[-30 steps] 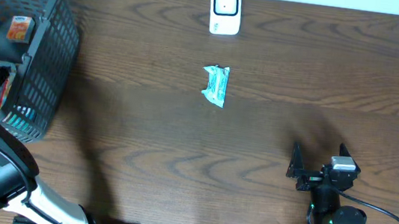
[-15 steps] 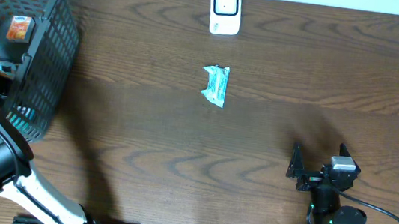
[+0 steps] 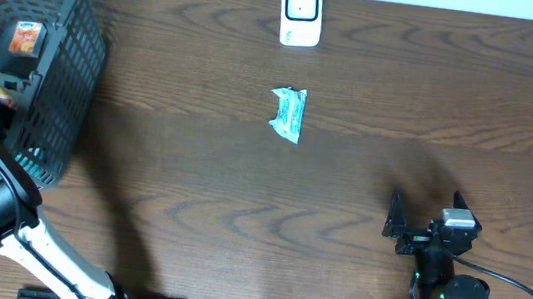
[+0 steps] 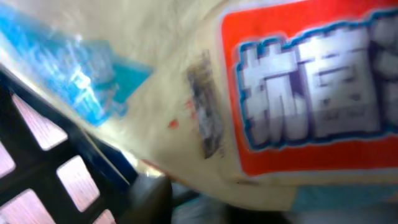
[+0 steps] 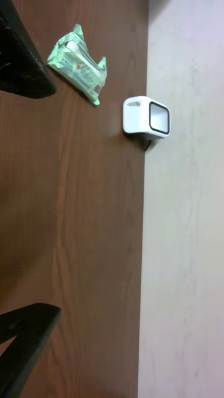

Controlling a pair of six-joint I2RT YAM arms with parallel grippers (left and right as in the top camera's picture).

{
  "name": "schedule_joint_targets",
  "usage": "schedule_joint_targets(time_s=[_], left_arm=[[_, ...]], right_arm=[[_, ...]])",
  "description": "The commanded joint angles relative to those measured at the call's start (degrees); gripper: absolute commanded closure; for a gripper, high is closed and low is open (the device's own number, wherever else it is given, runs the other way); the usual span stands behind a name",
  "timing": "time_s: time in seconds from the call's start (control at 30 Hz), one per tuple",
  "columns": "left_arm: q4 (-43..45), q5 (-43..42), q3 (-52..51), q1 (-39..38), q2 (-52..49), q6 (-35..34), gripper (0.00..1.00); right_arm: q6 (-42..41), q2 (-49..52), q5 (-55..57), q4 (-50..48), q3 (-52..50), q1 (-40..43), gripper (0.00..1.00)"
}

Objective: Scan the item barcode
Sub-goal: 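Reach the left gripper into the basket and grasp the yellow snack bag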

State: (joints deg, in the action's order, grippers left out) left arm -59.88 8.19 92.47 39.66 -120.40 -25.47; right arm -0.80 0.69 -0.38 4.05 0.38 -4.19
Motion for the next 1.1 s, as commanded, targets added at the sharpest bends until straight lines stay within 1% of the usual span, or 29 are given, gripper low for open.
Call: schedule_joint_targets(time_s=[0.0, 0.13, 0.23, 0.3, 0.4, 0.43, 0.47, 0.5, 0.53, 0.57, 0.63, 0.67, 0.73, 0.77, 0.83, 0.97, 1.07], left_arm=[[0.0, 0.33, -0.39, 0.24, -0.79, -0.22, 0.92], [-0.94, -0.35, 1.73, 0.24, -0.02, -0.24, 0.93], [-1.53, -2.82, 4.22, 0.24, 2.1, -0.02, 0.92], [-0.7, -5.84, 4.79, 0.24, 4.87, -0.04, 0.93], [1.16, -6.51, 4.79, 0.24, 8.22, -0.26, 0.92], [1.77, -6.51, 4.79, 0.24, 9.11, -0.24, 0.87], [2.27, -6.49, 4.79, 0.24, 9.66, -0.24, 0.7], [2.8, -6.47, 4.79, 0.24, 9.97, -0.22, 0.44], [3.32, -6.49, 4.79, 0.24, 10.03, 0.02, 0.25], [3.93, -6.47, 4.7, 0.24, 9.9, 1.55, 0.17], [4.94, -6.47, 4.37, 0.24, 9.64, 6.19, 0.17], [5.62, -6.47, 4.11, 0.24, 9.33, 11.23, 0.17], [6.16, -6.27, 3.61, 0.24, 8.85, 17.9, 0.16], [6.82, -5.84, 2.62, 0.24, 8.76, 22.64, 0.15], [8.41, -5.84, 1.27, 0.24, 8.76, 25.59, 0.15], [11.52, -5.86, -0.94, 0.24, 8.74, 26.56, 0.13], [13.9, -5.86, -3.37, 0.24, 8.74, 29.29, 0.13]], right_arm=[[0.02, -0.31, 0.26, 0.26, -0.09, 0.46, 0.01], [0.02, -0.31, 0.26, 0.26, -0.09, 0.46, 0.01], [0.02, -0.31, 0.26, 0.26, -0.09, 0.46, 0.01], [0.02, -0.31, 0.26, 0.26, -0.09, 0.46, 0.01], [0.02, -0.31, 0.26, 0.28, -0.09, 0.46, 0.01], [0.02, -0.31, 0.26, 0.28, -0.09, 0.46, 0.01], [0.02, -0.31, 0.26, 0.28, -0.09, 0.46, 0.01], [0.02, -0.31, 0.26, 0.26, -0.09, 0.46, 0.01], [0.02, -0.31, 0.26, 0.26, -0.09, 0.46, 0.01], [0.02, -0.31, 0.26, 0.26, -0.09, 0.46, 0.01], [0.02, -0.31, 0.26, 0.26, -0.09, 0.46, 0.01], [0.02, -0.31, 0.26, 0.26, -0.09, 0.46, 0.01], [0.02, -0.31, 0.26, 0.26, -0.09, 0.46, 0.01], [0.02, -0.31, 0.26, 0.28, -0.09, 0.46, 0.01], [0.02, -0.31, 0.26, 0.26, -0.09, 0.46, 0.01], [0.02, -0.31, 0.26, 0.26, -0.09, 0.46, 0.01], [0.02, -0.31, 0.26, 0.28, -0.09, 0.46, 0.01]])
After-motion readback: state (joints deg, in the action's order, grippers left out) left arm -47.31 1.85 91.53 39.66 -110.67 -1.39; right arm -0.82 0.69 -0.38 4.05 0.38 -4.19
